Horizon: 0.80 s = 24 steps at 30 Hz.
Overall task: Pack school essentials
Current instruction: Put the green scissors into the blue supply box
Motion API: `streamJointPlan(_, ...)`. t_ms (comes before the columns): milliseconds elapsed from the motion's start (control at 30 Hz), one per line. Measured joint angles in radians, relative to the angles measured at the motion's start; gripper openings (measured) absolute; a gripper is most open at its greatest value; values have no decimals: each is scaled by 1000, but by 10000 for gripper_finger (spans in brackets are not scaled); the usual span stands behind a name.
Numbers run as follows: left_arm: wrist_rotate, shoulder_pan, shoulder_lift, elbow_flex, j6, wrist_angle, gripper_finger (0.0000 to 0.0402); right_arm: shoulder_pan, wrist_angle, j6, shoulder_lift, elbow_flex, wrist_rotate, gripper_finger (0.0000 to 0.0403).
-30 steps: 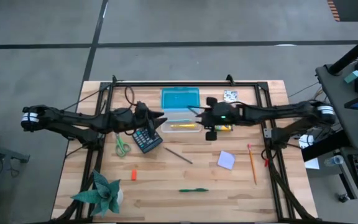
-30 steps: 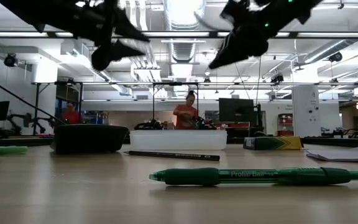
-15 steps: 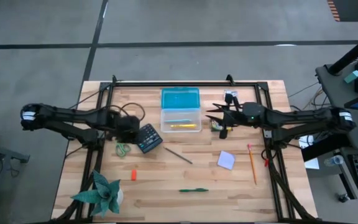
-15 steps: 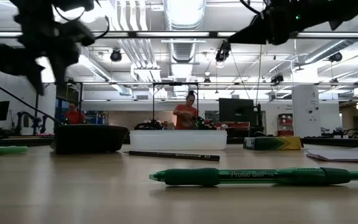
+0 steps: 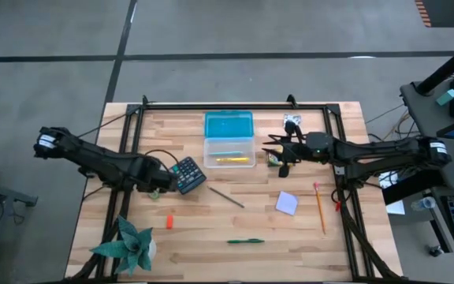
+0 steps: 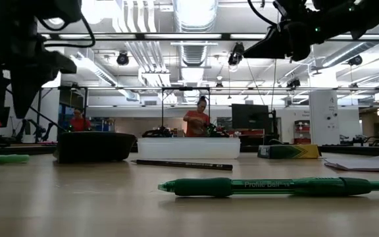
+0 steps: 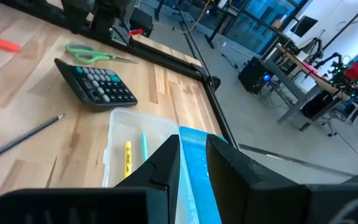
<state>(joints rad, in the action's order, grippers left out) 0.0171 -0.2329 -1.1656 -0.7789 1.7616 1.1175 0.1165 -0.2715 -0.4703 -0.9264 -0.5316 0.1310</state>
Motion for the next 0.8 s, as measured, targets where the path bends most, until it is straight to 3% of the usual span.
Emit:
streamJointPlan(300,11,-1,-72,1,-93,-10,159,0,-39,5,-26,-2,0,70)
streamJointPlan(800,-11,-57,-76,0,-39,-18,159,0,-59,-18,-31,-3,0,64)
